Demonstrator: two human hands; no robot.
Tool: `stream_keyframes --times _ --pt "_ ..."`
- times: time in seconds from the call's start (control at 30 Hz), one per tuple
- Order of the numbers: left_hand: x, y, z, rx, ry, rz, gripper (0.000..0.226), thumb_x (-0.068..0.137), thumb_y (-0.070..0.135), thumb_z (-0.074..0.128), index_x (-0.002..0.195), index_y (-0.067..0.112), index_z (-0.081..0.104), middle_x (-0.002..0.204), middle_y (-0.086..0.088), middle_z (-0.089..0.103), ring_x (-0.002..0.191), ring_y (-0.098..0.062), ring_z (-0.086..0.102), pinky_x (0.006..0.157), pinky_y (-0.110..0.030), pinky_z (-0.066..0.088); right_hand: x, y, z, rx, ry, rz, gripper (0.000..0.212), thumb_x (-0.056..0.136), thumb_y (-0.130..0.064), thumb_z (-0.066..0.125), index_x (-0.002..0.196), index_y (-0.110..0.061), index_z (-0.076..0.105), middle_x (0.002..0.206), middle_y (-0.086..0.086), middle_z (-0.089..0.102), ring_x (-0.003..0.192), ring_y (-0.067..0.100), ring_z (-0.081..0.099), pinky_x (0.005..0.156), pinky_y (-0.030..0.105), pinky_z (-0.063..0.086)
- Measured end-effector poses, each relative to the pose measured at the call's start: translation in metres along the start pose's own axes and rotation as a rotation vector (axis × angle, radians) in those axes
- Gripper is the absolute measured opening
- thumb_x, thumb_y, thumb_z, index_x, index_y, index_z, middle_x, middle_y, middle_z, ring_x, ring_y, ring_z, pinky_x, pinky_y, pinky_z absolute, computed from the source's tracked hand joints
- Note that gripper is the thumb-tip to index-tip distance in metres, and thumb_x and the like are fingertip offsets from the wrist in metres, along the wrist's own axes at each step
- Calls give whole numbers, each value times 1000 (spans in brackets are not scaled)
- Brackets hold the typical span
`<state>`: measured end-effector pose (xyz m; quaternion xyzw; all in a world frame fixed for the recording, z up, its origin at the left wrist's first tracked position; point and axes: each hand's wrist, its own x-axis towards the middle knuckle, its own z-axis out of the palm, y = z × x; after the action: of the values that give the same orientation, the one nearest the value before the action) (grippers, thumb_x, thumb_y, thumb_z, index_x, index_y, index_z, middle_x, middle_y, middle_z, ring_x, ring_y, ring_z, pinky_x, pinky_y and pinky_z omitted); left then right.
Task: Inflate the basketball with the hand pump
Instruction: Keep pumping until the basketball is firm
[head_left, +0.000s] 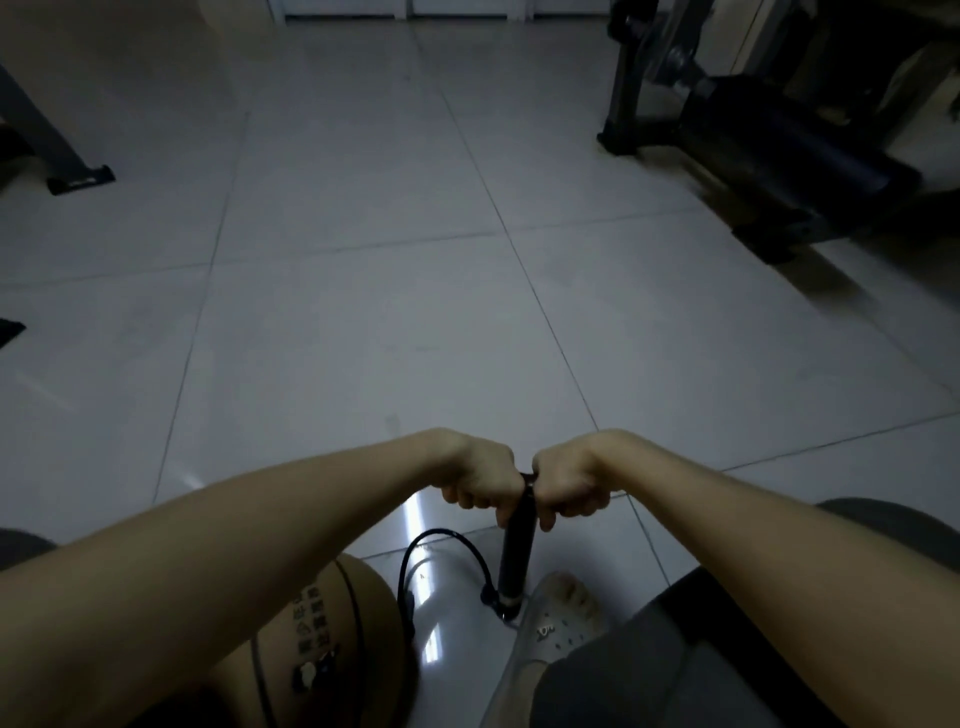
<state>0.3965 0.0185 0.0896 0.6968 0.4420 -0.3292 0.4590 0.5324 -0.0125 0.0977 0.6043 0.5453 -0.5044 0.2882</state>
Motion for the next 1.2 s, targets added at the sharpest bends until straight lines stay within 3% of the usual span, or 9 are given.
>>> stream_keyframes --times 0.23,0.4,0.53,0.67,0.93,1.2 --pt "-97 34 -52 5 31 -14 40 87 12 66 59 22 40 53 4 26 43 -13 19 44 -19 12 -95 -25 -53 6 10 -12 32 93 -14 65 66 -18 47 48 -4 30 38 10 22 41 18 17" --pt "-153 54 -100 25 48 33 52 91 12 61 54 27 28 55 6 19 47 -12 12 43 -24 8 -159 -38 -95 29 49 -46 37 94 -15 64 64 -21 42 52 -3 24 41 10 16 42 19 14" --pt "-112 42 -69 43 -28 3 50 88 8 61 53 26 30 53 5 19 46 -12 12 46 -24 7 -121 -26 -62 23 9 -4 35 93 -14 64 66 -19 43 51 -3 25 42 11 17 41 19 15" --pt "-71 29 -40 11 18 52 42 84 5 64 55 22 39 53 4 22 49 -14 14 52 -28 8 -79 -12 -34 50 61 -22 27 89 -9 65 69 -16 49 54 0 28 46 13 20 42 22 18" --pt "-8 -1 6 -16 35 48 22 78 8 67 61 14 54 54 0 35 46 -16 26 48 -25 20 -7 -1 7 4 47 -24 4 85 -9 65 88 -8 63 57 3 41 47 16 32 48 27 27" --pt "-45 18 3 27 62 -7 37 82 10 68 59 18 40 56 0 30 47 -17 21 47 -26 17 -42 -5 1 -19 55 -19 7 89 -12 67 85 -9 62 50 -1 39 43 14 31 46 26 25"
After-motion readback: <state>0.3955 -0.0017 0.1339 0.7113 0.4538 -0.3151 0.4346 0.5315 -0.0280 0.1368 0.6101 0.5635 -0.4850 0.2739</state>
